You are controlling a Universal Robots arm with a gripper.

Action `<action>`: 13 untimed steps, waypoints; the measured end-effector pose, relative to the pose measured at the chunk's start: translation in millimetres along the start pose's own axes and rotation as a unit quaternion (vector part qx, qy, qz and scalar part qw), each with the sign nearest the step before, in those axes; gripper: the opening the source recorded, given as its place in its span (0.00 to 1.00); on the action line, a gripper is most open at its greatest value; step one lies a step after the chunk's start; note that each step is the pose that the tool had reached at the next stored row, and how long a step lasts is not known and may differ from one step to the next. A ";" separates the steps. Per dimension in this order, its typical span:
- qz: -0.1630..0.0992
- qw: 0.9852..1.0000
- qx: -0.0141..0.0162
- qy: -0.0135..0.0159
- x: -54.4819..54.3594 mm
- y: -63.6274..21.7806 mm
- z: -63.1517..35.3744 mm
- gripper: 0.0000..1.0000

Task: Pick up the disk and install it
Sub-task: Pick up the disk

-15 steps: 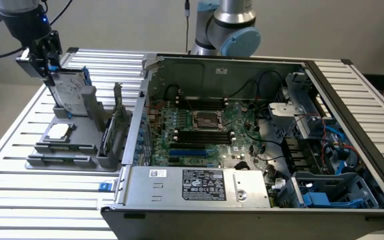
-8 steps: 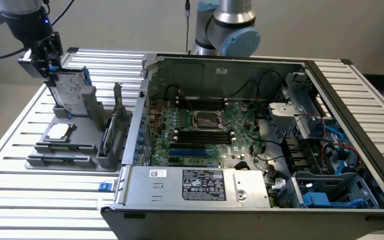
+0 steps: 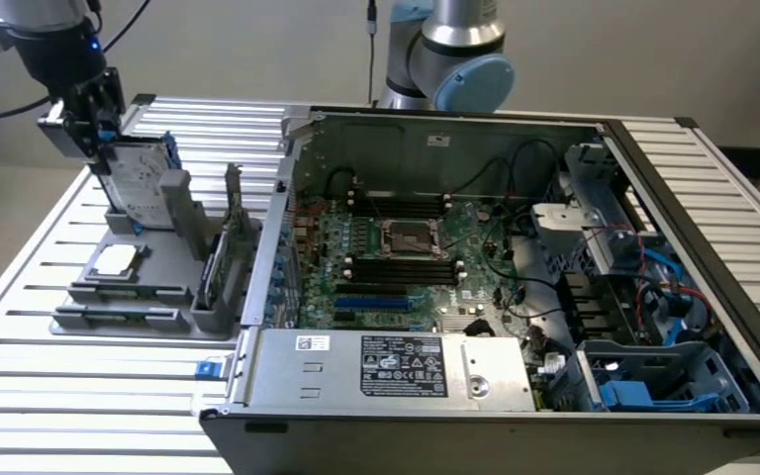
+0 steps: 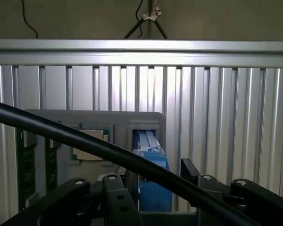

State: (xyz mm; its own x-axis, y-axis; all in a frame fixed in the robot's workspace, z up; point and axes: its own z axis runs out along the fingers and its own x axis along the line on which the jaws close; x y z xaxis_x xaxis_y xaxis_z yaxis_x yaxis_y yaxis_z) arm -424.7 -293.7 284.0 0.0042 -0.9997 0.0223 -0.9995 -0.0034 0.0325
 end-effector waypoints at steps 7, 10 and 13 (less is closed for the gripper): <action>-0.002 1.000 0.000 0.003 -0.9 -0.1 3.9 0.56; -0.002 1.000 0.000 0.003 -1.0 -0.1 4.1 0.56; -0.002 1.000 0.000 0.003 -1.0 -0.1 4.1 0.56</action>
State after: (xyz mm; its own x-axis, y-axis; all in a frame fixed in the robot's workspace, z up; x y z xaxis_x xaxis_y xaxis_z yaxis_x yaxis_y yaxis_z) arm -424.7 -292.8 279.9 0.0078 -0.9996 0.0289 -0.9994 -0.0068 0.0325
